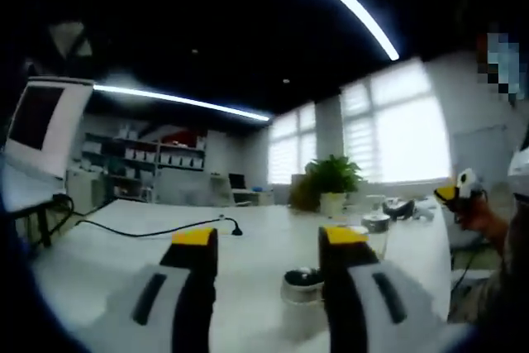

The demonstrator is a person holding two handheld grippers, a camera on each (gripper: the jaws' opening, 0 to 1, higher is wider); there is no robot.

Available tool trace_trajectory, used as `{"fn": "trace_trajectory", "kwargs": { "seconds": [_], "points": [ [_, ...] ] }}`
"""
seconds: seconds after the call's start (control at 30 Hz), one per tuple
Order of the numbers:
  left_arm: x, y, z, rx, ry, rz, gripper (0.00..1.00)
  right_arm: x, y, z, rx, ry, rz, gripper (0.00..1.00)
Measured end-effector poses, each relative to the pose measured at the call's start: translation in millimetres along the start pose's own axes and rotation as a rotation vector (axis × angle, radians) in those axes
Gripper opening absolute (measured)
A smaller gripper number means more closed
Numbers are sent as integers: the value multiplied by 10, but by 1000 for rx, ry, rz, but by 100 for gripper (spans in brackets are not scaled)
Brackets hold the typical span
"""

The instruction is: Rotate the seasoning bottle until the label or dispensing opening points toward the visible target arrow and the bottle remains upright within the marked orientation range

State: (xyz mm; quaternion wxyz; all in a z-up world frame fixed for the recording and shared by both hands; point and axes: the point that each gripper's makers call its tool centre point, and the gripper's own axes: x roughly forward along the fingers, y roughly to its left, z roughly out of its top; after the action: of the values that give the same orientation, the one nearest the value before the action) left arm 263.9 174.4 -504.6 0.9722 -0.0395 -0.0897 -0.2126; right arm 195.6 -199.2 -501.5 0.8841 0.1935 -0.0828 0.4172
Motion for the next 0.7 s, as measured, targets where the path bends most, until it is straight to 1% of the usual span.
{"fn": "trace_trajectory", "kwargs": {
  "seconds": [0.1, 0.2, 0.23, 0.27, 0.3, 0.37, 0.43, 0.47, 0.53, 0.6, 0.63, 0.67, 0.7],
  "points": [
    [29, 130, 15, 20, 7, 21, 50, 7, 10, -4, -6, 4, 1, 3],
    [101, 273, -19, 36, 19, 39, 49, 9, 5, 0, -5, 3, 0, 3],
    [125, 293, -42, 19, 20, 26, 50, 11, 4, 0, -6, 4, -1, 3],
    [162, 283, -68, -19, 19, 5, 51, 13, 4, 0, -7, 4, -1, 3],
    [191, 310, -95, -39, 23, 0, 51, 16, 2, 0, -6, 4, -1, 3],
    [261, 375, -127, -32, 22, -2, 50, 22, -8, 4, -4, 4, -3, 3],
    [339, 460, -168, 10, 35, 8, 50, 30, -13, 11, -3, 2, -4, 3],
    [386, 495, -181, 50, 36, 7, 51, 34, -14, 14, -3, 2, -4, 3],
    [483, 569, -261, 60, 62, 5, 53, 41, -9, 15, -6, 5, -3, 3],
    [599, 686, -396, 65, 102, 12, 54, 39, -7, 18, -8, 5, -2, 3],
    [620, 730, -456, 52, 128, 22, 54, 39, -8, 19, -8, 5, -3, 3],
    [664, 769, -502, 23, 138, 33, 52, 37, -10, 18, -8, 6, -4, 2],
    [713, 788, -503, -18, 121, 34, 51, 34, -15, 18, -9, 8, -5, 2]
  ]
}}
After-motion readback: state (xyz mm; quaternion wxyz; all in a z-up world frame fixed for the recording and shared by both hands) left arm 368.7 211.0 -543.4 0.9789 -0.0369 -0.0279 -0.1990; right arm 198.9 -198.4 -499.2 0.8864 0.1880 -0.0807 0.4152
